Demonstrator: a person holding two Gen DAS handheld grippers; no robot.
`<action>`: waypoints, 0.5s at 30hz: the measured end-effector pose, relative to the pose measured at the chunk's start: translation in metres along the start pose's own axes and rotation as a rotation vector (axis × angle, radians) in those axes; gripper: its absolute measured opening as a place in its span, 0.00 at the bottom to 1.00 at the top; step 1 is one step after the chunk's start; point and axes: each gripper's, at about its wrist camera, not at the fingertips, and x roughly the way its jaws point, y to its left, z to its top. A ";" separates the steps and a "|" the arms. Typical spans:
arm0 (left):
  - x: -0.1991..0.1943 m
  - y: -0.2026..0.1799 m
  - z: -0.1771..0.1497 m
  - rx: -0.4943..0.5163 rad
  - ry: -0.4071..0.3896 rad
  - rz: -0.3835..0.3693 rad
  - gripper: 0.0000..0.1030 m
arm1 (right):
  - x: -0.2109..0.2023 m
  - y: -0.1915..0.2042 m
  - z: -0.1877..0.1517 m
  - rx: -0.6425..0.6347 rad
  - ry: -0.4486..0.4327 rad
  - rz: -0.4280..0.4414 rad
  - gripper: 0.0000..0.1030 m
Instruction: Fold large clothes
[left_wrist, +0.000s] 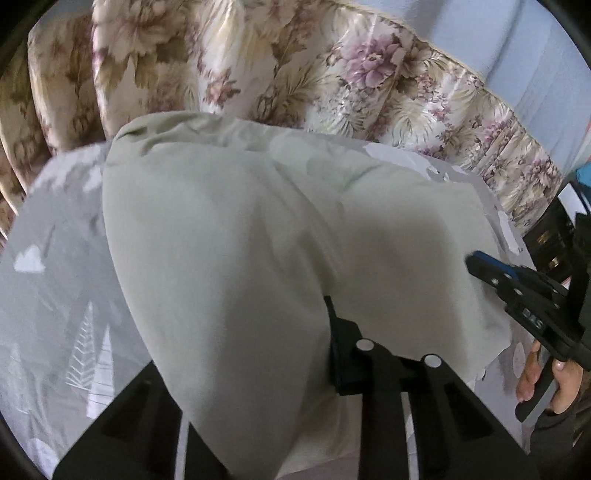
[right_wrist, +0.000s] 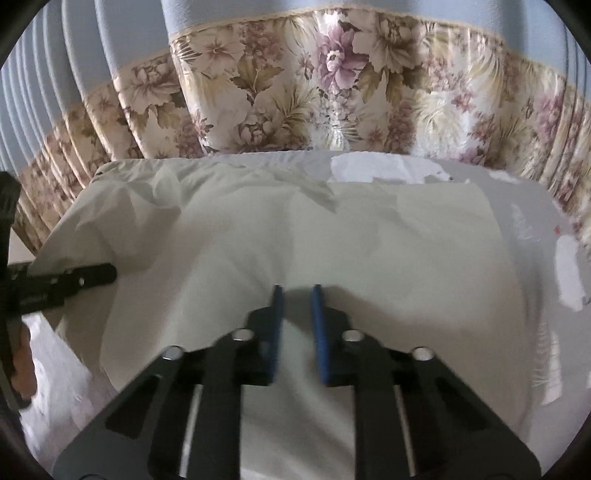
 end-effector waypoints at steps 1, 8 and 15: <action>-0.001 -0.001 0.001 0.007 -0.004 0.002 0.26 | 0.003 0.002 0.001 0.004 0.002 0.005 0.03; -0.019 -0.028 0.022 0.054 -0.056 -0.014 0.25 | 0.039 0.010 -0.016 0.062 0.018 -0.019 0.00; -0.024 -0.077 0.043 0.140 -0.091 -0.027 0.25 | 0.037 0.004 -0.021 0.102 -0.008 0.006 0.00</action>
